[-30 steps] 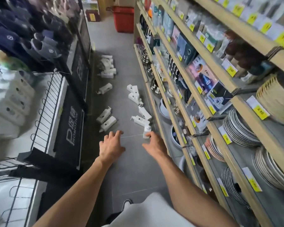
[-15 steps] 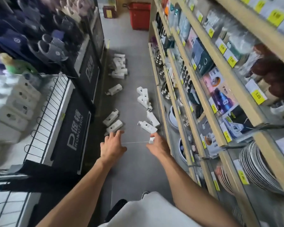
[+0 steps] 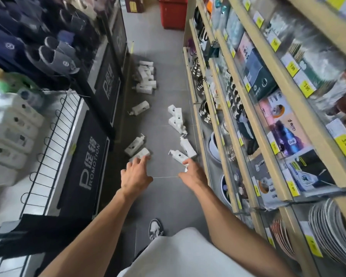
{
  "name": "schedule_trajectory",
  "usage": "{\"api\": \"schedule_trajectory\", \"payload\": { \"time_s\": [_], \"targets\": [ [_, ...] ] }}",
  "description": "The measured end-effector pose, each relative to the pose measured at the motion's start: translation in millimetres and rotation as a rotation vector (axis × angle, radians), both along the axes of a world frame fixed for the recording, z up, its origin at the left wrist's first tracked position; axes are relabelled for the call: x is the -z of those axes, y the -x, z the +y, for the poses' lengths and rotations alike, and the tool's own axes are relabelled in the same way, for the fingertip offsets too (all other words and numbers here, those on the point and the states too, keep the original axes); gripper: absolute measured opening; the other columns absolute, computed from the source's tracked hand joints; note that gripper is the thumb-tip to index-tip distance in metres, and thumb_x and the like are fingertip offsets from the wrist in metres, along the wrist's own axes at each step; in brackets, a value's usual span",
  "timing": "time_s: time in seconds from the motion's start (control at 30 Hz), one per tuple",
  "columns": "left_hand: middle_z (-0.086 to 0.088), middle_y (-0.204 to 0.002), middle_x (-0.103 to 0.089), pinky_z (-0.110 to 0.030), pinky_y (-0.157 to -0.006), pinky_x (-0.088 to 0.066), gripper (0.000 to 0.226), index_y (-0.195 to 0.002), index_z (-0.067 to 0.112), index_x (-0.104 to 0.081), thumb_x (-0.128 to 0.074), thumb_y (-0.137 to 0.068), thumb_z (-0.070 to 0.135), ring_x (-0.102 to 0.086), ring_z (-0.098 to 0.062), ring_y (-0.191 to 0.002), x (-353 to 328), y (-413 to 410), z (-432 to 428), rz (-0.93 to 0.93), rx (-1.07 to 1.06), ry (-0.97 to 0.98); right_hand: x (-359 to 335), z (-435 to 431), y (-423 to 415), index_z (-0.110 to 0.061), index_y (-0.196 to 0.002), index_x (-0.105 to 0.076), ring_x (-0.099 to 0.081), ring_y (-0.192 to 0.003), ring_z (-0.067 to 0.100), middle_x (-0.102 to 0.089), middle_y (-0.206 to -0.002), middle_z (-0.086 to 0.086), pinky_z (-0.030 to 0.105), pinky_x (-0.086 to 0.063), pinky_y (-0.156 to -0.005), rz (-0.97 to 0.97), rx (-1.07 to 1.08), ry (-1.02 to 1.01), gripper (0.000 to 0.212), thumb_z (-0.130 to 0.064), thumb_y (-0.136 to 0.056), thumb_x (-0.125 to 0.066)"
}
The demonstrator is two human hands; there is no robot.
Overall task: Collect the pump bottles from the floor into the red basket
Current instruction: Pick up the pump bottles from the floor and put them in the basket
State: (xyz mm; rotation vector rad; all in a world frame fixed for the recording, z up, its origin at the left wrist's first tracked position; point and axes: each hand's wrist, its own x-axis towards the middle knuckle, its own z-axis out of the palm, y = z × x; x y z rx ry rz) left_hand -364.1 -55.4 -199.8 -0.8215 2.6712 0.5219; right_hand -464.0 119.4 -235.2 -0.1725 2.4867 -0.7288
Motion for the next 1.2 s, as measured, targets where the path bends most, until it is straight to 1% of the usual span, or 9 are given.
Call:
{"api": "schedule_trajectory", "payload": {
  "time_s": [0.1, 0.17, 0.27, 0.43, 0.53, 0.7, 0.83, 1.0, 1.2],
  "targets": [
    [-0.006, -0.144, -0.043, -0.050, -0.104, -0.040, 0.078, -0.153, 0.032, -0.031, -0.074, -0.087, 0.030, -0.044, -0.031, -0.131, 1.6, 5.8, -23.2, 0.002, -0.012, -0.011, -3.1, -17.3, 7.2, -0.028, -0.128, -0.053, -0.063, -0.110, 0.026, -0.057, -0.130, 0.002, 0.036, -0.051, -0.093, -0.010, 0.017, 0.004, 0.047, -0.026, -0.083, -0.067],
    [-0.006, -0.141, -0.045, -0.050, -0.104, -0.040, 0.073, -0.151, 0.031, -0.034, -0.072, -0.089, 0.030, -0.045, -0.031, -0.129, 2.4, 11.7, -38.5, -0.001, -0.006, -0.016, -4.2, -30.3, 12.5, -0.028, -0.127, -0.053, -0.062, -0.110, 0.027, -0.057, -0.128, 0.003, 0.036, -0.051, -0.091, -0.007, 0.026, -0.002, 0.047, -0.026, -0.083, -0.068],
    [-0.006, -0.136, -0.047, -0.049, -0.101, -0.040, 0.068, -0.147, 0.030, -0.037, -0.070, -0.088, 0.030, -0.047, -0.031, -0.125, 3.2, 22.6, -55.0, 0.003, -0.003, -0.018, -6.4, -43.5, 21.5, -0.029, -0.124, -0.054, -0.062, -0.110, 0.026, -0.059, -0.128, 0.000, 0.032, -0.049, -0.087, 0.008, 0.043, -0.003, 0.044, -0.027, -0.083, -0.070],
    [-0.008, -0.139, -0.046, -0.051, -0.103, -0.041, 0.072, -0.149, 0.031, -0.034, -0.072, -0.088, 0.030, -0.046, -0.032, -0.128, 6.7, 44.1, -81.1, -0.001, 0.020, -0.039, -5.5, -64.0, 43.1, -0.027, -0.122, -0.057, -0.062, -0.112, 0.027, -0.063, -0.128, 0.000, 0.033, -0.050, -0.086, 0.028, 0.080, 0.001, 0.045, -0.026, -0.080, -0.072],
    [-0.007, -0.138, -0.047, -0.052, -0.102, -0.041, 0.073, -0.148, 0.032, -0.035, -0.073, -0.086, 0.031, -0.046, -0.032, -0.126, 13.6, 55.3, -92.0, -0.016, 0.005, -0.050, -1.5, -74.2, 56.5, -0.029, -0.123, -0.057, -0.062, -0.112, 0.028, -0.062, -0.130, -0.002, 0.035, -0.050, -0.089, 0.005, 0.093, -0.006, 0.046, -0.027, -0.080, -0.072],
    [-0.006, -0.136, -0.047, -0.051, -0.100, -0.042, 0.076, -0.149, 0.034, -0.035, -0.074, -0.084, 0.035, -0.048, -0.031, -0.124, 23.9, 83.9, -108.8, -0.037, -0.014, -0.045, 13.2, -85.9, 91.8, -0.029, -0.122, -0.058, -0.064, -0.109, 0.027, -0.064, -0.128, -0.002, 0.034, -0.052, -0.086, -0.022, 0.099, -0.013, 0.046, -0.028, -0.078, -0.071],
    [-0.005, -0.139, -0.046, -0.049, -0.102, -0.042, 0.075, -0.149, 0.033, -0.035, -0.074, -0.086, 0.037, -0.048, -0.030, -0.126, 28.4, 112.7, -117.5, -0.059, -0.021, -0.031, 20.7, -96.5, 126.5, -0.027, -0.120, -0.060, -0.065, -0.107, 0.027, -0.065, -0.125, 0.000, 0.032, -0.050, -0.082, -0.028, 0.092, -0.004, 0.043, -0.025, -0.079, -0.071],
    [-0.004, -0.139, -0.046, -0.049, -0.103, -0.043, 0.075, -0.150, 0.034, -0.033, -0.072, -0.087, 0.038, -0.047, -0.029, -0.126, 31.5, 146.0, -132.2, -0.094, -0.012, -0.003, 24.8, -103.8, 164.6, -0.027, -0.126, -0.058, -0.062, -0.113, 0.028, -0.062, -0.128, 0.003, 0.031, -0.046, -0.084, -0.026, 0.028, -0.045, 0.045, -0.026, -0.083, -0.070],
    [-0.006, -0.138, -0.047, -0.051, -0.102, -0.043, 0.075, -0.151, 0.030, -0.033, -0.072, -0.087, 0.035, -0.048, -0.031, -0.126, 51.1, 168.4, -147.7, -0.144, -0.032, -0.005, 43.4, -108.2, 196.5, -0.027, -0.129, -0.055, -0.057, -0.120, 0.027, -0.056, -0.136, 0.000, 0.030, -0.042, -0.086, -0.046, -0.045, -0.114, 0.047, -0.024, -0.084, -0.068]
  ]
}}
